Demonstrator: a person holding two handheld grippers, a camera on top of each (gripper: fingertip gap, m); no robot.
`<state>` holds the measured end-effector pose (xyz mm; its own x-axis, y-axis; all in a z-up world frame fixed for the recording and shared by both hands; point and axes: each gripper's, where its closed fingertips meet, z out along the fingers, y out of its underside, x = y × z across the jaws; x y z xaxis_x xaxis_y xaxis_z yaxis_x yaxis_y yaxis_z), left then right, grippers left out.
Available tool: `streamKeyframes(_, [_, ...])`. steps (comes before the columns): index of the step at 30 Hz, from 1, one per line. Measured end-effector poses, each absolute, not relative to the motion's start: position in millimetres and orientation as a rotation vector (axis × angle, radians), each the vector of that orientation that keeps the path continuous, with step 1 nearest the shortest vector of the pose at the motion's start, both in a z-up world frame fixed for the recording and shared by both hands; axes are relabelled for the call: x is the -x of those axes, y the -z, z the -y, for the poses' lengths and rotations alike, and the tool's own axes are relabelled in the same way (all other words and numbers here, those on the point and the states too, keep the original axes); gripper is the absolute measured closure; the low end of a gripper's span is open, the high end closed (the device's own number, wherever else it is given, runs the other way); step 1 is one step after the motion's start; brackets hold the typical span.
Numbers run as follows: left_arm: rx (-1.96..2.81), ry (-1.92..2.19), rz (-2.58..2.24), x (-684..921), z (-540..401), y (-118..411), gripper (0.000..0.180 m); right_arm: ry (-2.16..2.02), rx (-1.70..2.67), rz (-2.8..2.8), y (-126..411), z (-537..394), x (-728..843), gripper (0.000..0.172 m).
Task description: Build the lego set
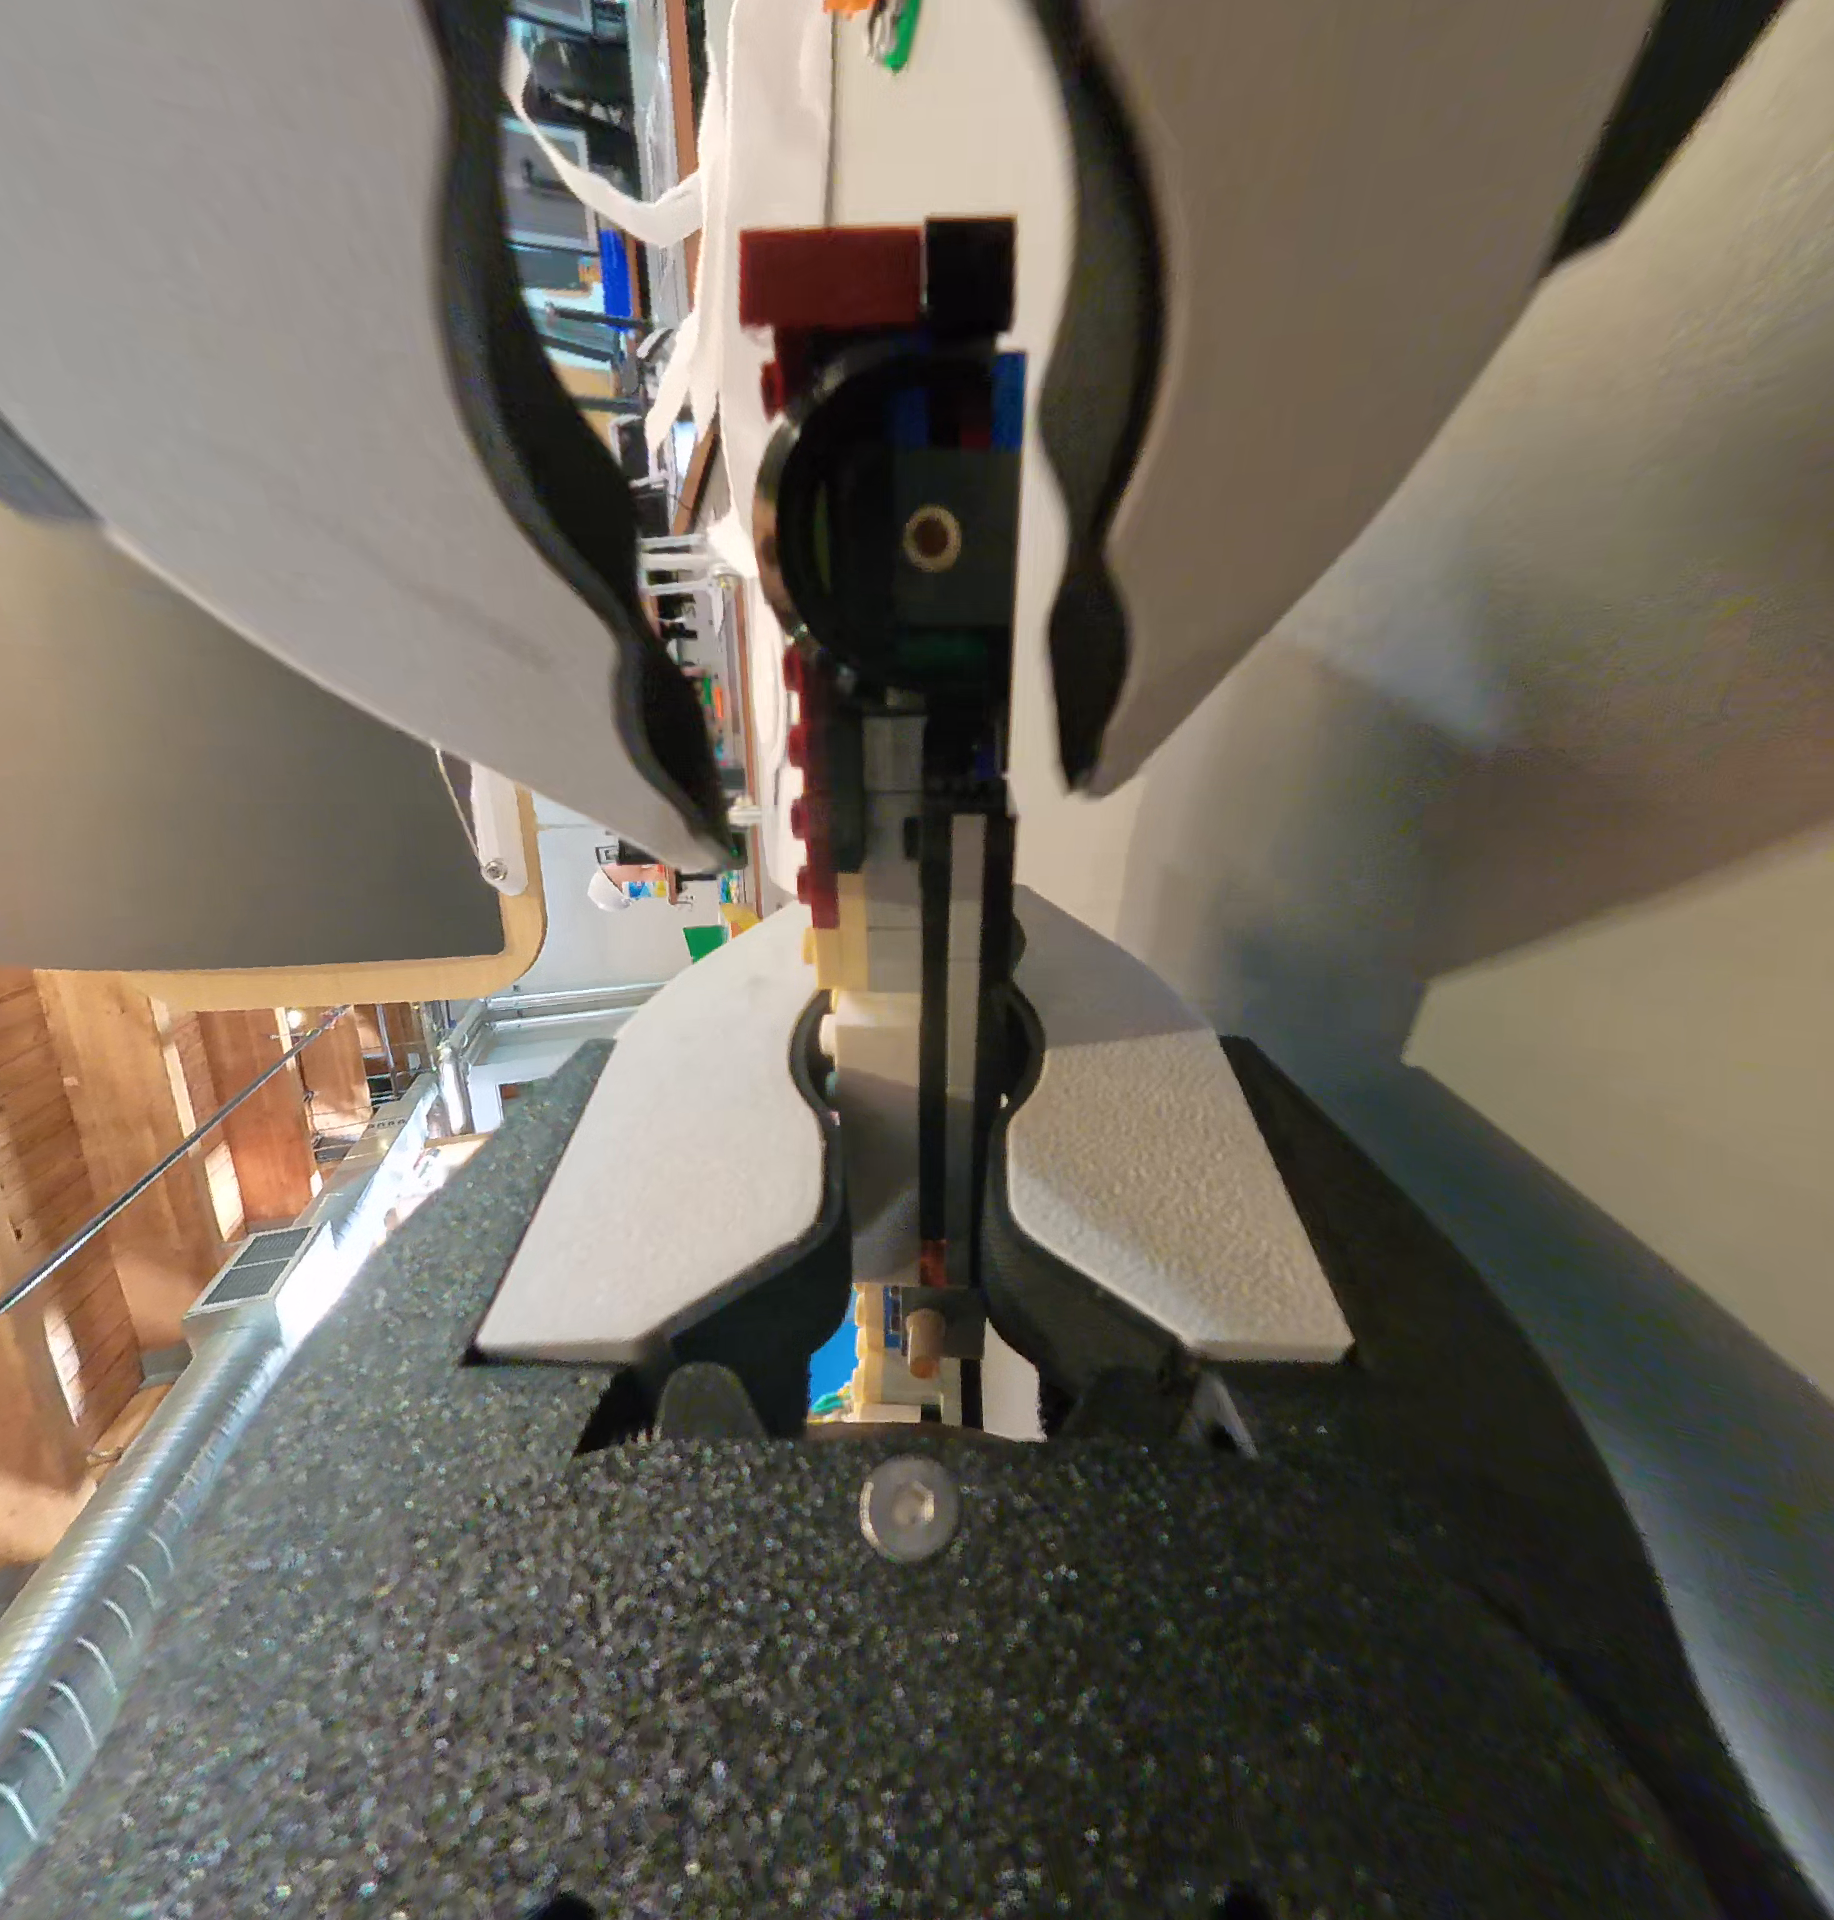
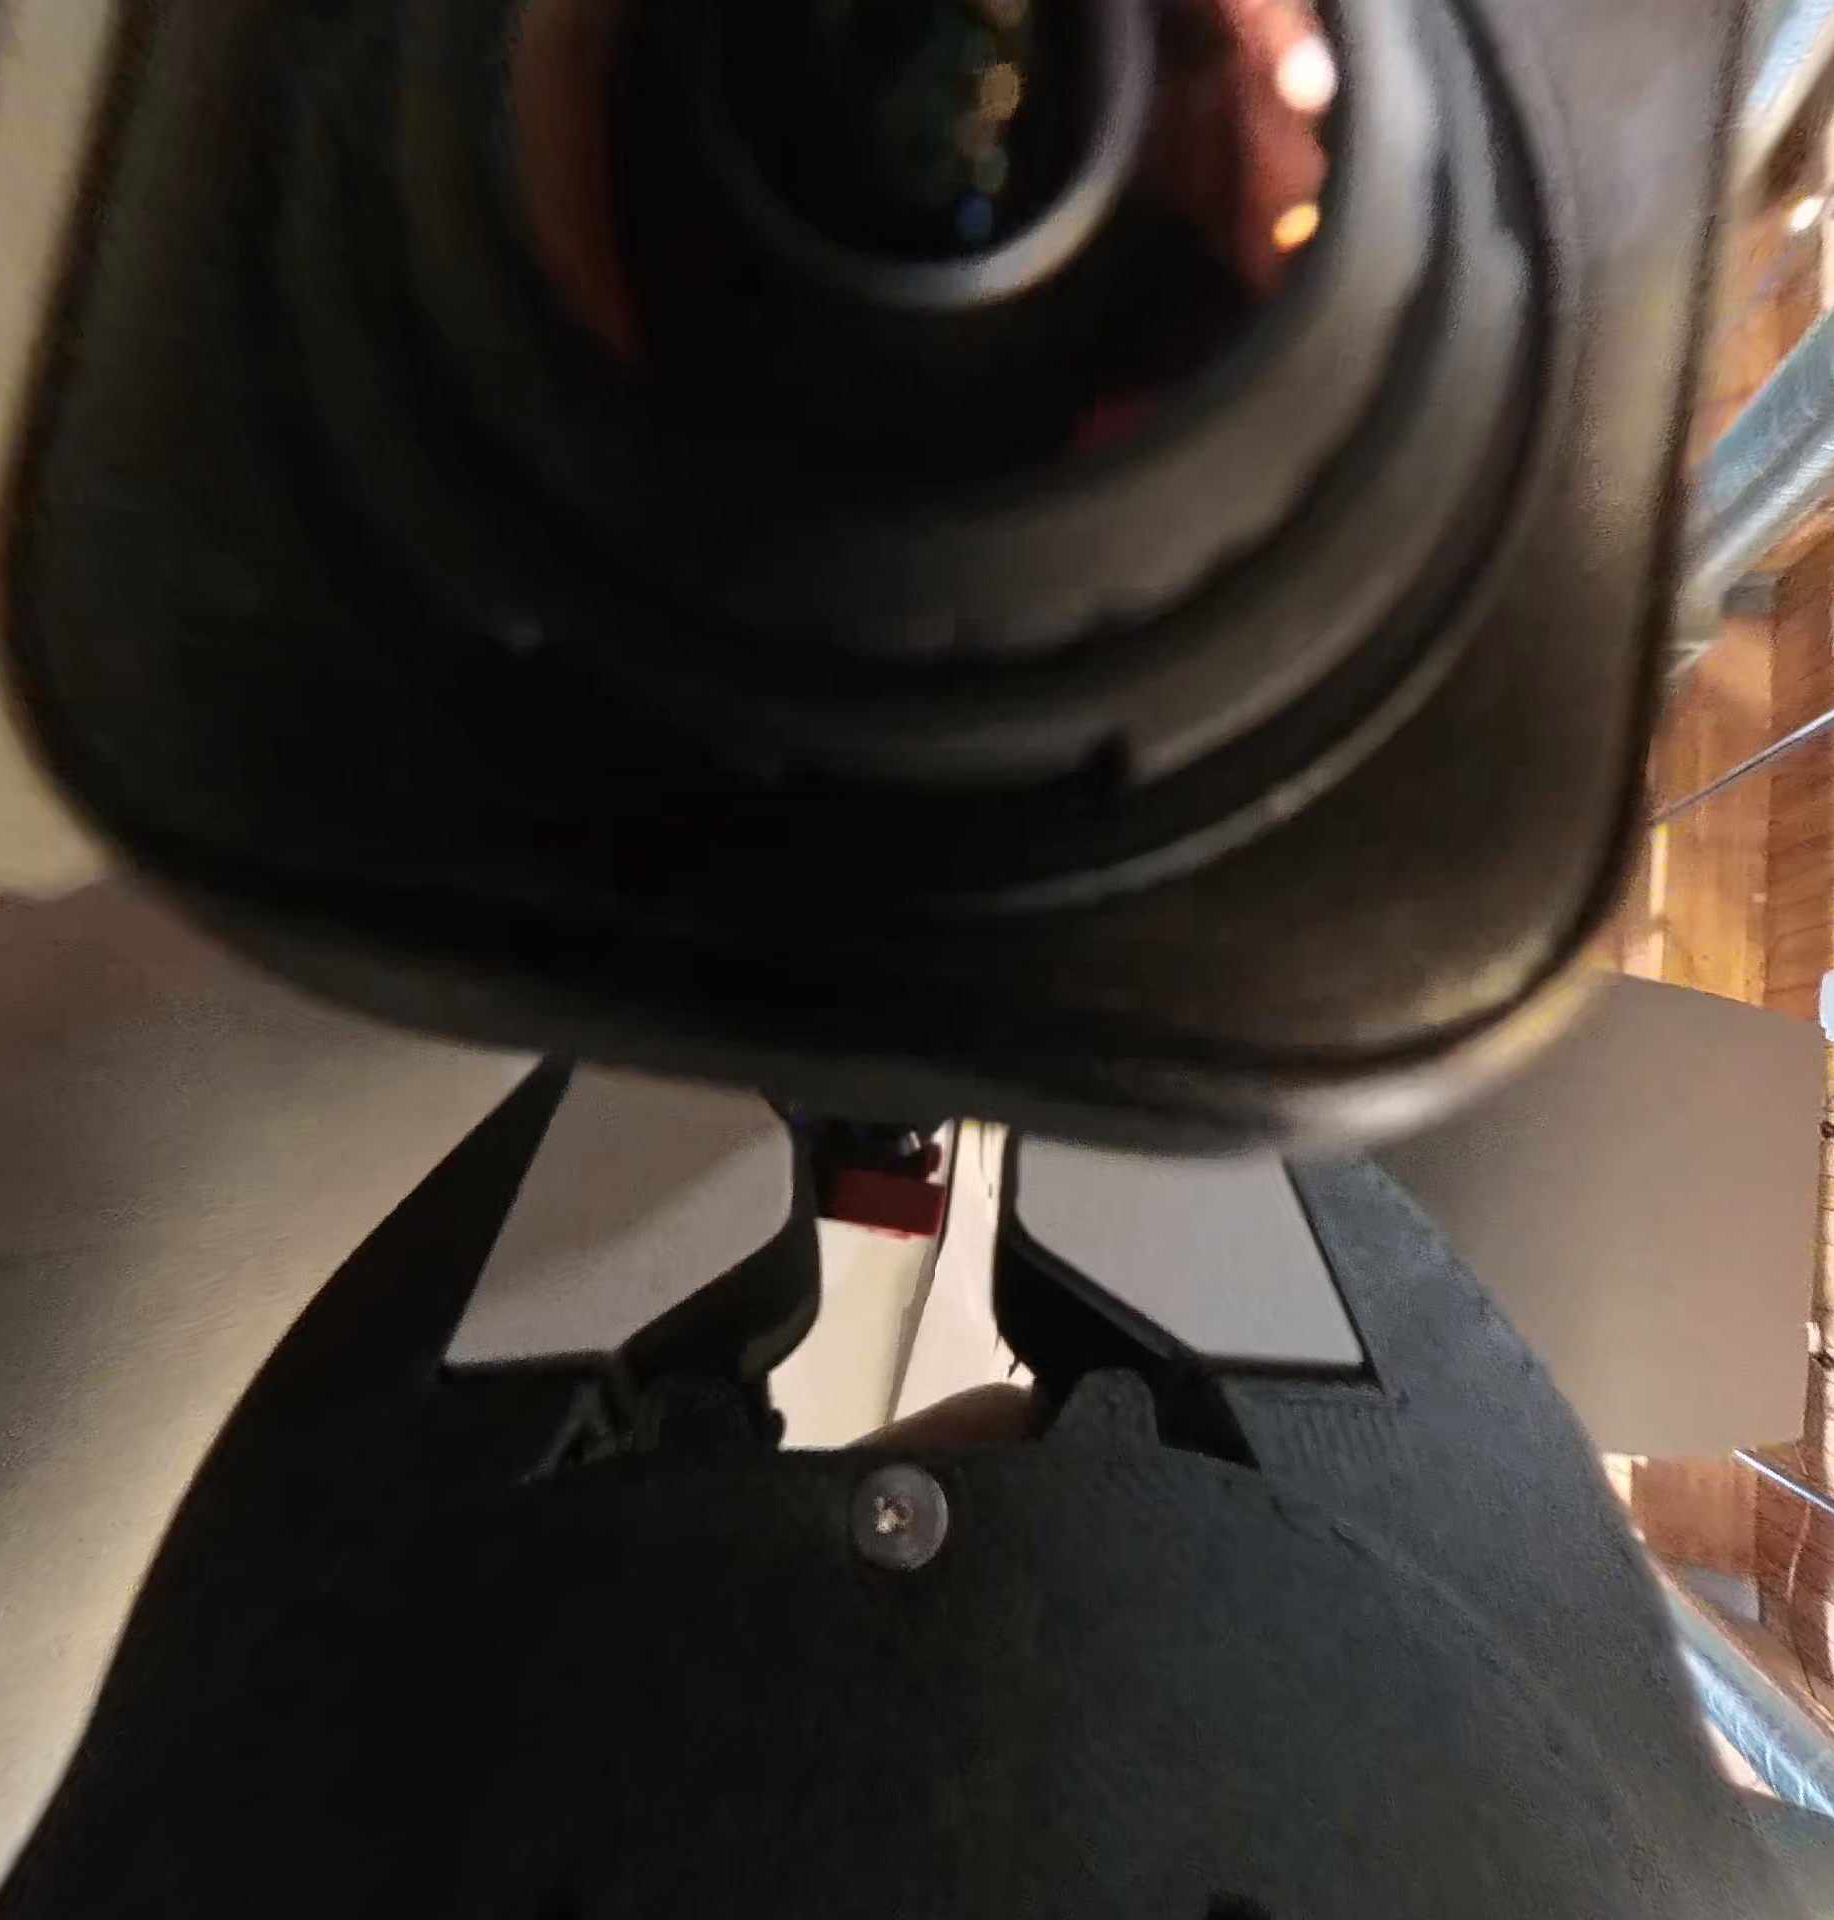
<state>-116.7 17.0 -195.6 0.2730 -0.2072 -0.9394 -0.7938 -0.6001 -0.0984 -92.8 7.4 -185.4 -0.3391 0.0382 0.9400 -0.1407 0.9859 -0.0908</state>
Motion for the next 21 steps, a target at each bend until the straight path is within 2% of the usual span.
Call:
streamKeyframes(1, [1.975,-1.337,-0.889,119.0,-16.7,195.3,0.155,-0.191,-0.063,1.925,184.6,-8.7,90.7,0.13])
streamKeyframes(4, [1.971,-1.358,-0.869,125.7,-18.1,195.8,0.156,-0.231,-0.008,1.956,176.1,-15.4,83.8,0.124])
streamKeyframes(11, [1.948,-1.375,-0.872,127.8,-18.6,200.7,0.156,-0.257,0.175,1.955,155.6,-46.3,63.5,0.126])
streamKeyframes(21, [1.93,-1.331,-0.828,133.1,-19.0,202.0,0.155,-0.225,0.455,1.92,168.0,-102.6,10.0,0.13])
